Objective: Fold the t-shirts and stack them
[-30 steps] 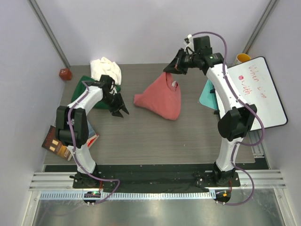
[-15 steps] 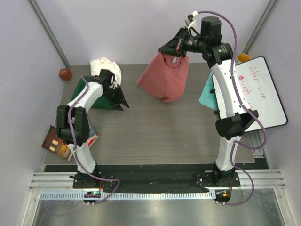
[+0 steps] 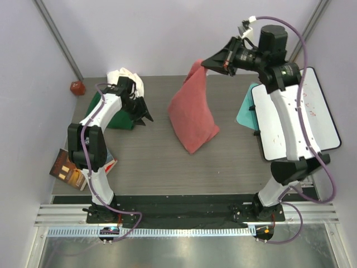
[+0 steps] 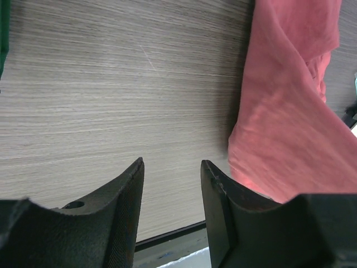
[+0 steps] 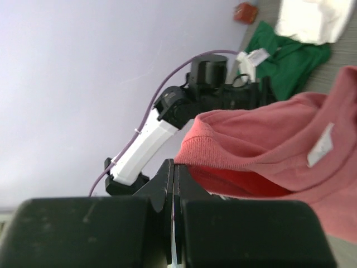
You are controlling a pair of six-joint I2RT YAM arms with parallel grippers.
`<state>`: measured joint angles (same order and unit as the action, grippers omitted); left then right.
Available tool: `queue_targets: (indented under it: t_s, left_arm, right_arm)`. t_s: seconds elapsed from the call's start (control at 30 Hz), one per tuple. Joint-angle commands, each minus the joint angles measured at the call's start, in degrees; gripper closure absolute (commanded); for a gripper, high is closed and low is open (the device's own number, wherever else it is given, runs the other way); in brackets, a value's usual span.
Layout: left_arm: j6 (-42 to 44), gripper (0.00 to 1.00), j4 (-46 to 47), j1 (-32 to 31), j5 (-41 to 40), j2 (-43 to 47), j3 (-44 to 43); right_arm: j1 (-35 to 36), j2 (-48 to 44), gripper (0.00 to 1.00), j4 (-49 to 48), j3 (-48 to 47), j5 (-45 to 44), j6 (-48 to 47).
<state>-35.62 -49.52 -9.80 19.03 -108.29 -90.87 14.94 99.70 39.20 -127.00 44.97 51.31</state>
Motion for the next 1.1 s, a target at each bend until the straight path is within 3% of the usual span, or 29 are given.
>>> queue_targets:
  t_s: [0.0,0.07,0.1,0.2,0.4,0.7,1.07]
  left_arm:
    - [0.8,0.54,-0.2,-0.2,-0.7,-0.1,-2.1]
    - [1.4,0.54,-0.8,-0.2,-0.7,-0.5,-2.9]
    - [1.5,0.54,-1.2,-0.2,-0.6,-1.1,-3.2]
    - [1.9,0.54,-1.8,-0.2,-0.2,-2.4,-4.5]
    - [2.0,0.55,-3.4,-0.2,0.9,-6.0,-9.4]
    - [2.1,0.55,-5.6,-0.2,3.1,-15.3,-20.9]
    - [1.8,0.57,-5.5,-0.3,4.9,-18.4,-22.7]
  right_arm:
    - [-3.7,-9.6,0.99,7.0,9.1,-8.5,-4.2]
    - [-4.1,-11.2,0.99,17.7,11.4,-14.0,-7.7]
    - [-4.1,-11.5,0.99,20.8,13.5,-19.2,-10.0]
    - [-4.1,-13.2,0.99,27.8,22.3,-23.4,-10.4]
    - [-4.1,-19.3,0.99,29.6,45.4,-23.1,-8.5]
    - [-4.1,-28.3,0.99,35.9,64.7,-24.5,-9.7]
    - [-4.1,-35.5,0.96,33.7,84.5,-22.6,-11.8]
